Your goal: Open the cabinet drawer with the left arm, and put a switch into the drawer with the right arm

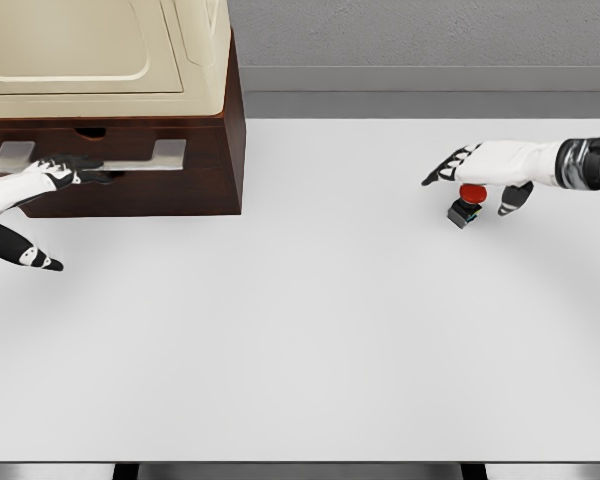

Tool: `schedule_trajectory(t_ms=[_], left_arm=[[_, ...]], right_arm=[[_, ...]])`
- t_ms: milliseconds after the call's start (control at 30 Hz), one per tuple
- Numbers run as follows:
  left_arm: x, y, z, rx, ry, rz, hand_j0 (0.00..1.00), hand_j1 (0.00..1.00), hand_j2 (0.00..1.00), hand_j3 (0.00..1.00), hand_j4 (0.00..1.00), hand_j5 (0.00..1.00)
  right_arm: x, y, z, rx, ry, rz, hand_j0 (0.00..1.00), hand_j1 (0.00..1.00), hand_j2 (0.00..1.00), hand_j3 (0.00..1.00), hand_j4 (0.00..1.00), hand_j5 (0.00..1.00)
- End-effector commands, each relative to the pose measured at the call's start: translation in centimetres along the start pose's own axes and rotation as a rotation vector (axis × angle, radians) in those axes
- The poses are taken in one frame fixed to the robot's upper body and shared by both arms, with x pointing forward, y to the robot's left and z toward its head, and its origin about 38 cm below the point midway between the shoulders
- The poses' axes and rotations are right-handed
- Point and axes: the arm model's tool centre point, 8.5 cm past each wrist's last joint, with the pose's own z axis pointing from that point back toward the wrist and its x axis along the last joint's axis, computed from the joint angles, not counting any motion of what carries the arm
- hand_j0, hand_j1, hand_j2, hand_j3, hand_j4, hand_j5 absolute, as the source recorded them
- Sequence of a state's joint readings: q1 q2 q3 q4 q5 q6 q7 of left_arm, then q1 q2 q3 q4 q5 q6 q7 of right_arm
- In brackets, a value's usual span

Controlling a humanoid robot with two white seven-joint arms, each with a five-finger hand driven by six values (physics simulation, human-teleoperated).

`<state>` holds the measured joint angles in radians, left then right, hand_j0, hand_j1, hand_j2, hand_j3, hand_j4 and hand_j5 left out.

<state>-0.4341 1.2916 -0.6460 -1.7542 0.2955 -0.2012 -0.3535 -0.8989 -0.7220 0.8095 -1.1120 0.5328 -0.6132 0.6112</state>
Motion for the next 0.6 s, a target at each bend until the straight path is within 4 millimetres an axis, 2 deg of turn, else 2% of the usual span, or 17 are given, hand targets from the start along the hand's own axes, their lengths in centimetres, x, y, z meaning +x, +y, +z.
schedule_trajectory(t_ms=[0,567], left_arm=[[0.3,-0.5,0.4,-0.029,-0.031,-0.005,1.0,1.0,1.0,1.0,1.0,1.0],[0.4,-0.8,3.7,-0.101,-0.099,-0.065,1.0,1.0,1.0,1.0,1.0,1.0]], right_arm=[[-0.1,0.1,0.0,0.0,0.003,-0.007,1.0,1.0,1.0,1.0,1.0,1.0],[-0.6,0.8,-0.3,0.022,0.015,-0.026,1.0,1.0,1.0,1.0,1.0,1.0]])
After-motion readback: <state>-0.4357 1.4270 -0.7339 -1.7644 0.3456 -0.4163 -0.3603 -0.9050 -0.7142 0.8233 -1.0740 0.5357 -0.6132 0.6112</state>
